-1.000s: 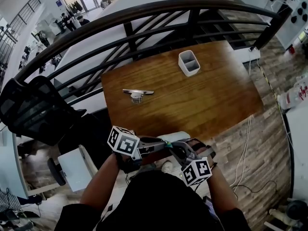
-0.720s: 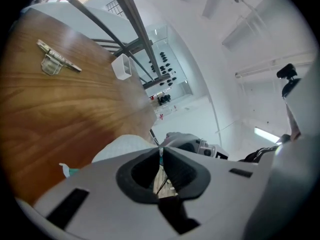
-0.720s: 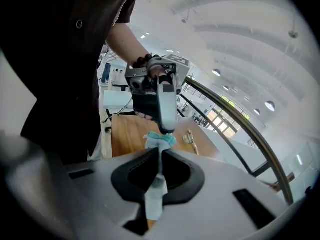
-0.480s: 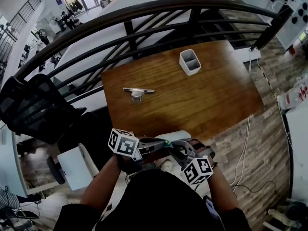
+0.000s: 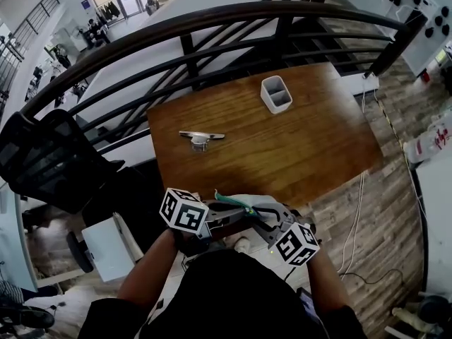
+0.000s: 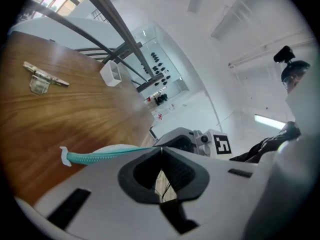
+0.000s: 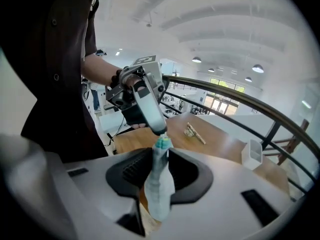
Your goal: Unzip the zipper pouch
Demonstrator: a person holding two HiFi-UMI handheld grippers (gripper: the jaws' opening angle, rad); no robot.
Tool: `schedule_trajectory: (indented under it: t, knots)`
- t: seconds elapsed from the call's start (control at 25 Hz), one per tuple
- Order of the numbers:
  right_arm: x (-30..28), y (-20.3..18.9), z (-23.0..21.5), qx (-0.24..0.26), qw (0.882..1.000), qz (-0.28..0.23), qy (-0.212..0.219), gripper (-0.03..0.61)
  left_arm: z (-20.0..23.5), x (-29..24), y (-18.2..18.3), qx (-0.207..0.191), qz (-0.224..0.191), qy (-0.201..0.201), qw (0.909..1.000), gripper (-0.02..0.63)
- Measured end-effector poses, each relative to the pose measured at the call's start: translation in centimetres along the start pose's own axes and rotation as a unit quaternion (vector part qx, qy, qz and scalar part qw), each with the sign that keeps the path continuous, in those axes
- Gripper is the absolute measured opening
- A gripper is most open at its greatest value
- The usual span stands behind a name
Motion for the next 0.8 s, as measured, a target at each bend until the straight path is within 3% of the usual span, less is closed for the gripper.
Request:
schedule_trajectory:
  t: [0.24,0.8]
  knots:
    - [0.6,0.2,-0.2,0.016,0.999,0.002,-0.029,0.024,-0.5,-0.6,0.5,-0.007,0.003,-0.004,1.0000,0.014]
    - [1.9,-0.1,-0.7,0.024,0.997,-0.014,-0.077,0.003,-1.0,-1.8,1.6,-0.036,0.007,0.019,0.9991,0.014]
Point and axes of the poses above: the fingertips, and each gripper's own axes: x backward along the fingers, z to its left, y out of its top, the point moved 10 cm from there along x, backward along the fingers, and after that the axes turned 11 degrees about -z, right-handed, at the moved point
